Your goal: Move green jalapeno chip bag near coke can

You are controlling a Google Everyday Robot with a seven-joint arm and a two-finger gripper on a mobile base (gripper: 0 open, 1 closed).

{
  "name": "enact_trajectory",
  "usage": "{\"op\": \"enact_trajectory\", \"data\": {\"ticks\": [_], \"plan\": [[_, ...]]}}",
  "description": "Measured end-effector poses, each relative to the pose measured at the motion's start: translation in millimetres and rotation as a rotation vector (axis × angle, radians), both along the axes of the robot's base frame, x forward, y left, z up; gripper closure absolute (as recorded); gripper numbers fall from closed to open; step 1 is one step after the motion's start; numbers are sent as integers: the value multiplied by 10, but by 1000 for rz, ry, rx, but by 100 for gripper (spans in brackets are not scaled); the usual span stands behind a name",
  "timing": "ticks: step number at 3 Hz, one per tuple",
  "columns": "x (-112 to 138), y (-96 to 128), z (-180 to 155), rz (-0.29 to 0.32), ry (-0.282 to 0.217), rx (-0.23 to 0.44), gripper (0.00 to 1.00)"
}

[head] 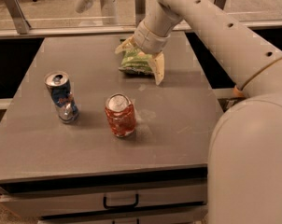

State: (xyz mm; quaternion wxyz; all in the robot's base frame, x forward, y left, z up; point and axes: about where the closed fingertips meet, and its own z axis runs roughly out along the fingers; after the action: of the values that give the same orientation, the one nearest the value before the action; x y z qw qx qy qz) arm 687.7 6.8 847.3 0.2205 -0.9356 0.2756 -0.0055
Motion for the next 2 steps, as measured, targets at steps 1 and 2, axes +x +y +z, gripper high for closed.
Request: {"op": "enact_trajectory", "data": {"ticks": [1,2], "plan": [[34,8,-22,16,-1,-12,41],[34,8,31,17,-1,-13,65]]}}
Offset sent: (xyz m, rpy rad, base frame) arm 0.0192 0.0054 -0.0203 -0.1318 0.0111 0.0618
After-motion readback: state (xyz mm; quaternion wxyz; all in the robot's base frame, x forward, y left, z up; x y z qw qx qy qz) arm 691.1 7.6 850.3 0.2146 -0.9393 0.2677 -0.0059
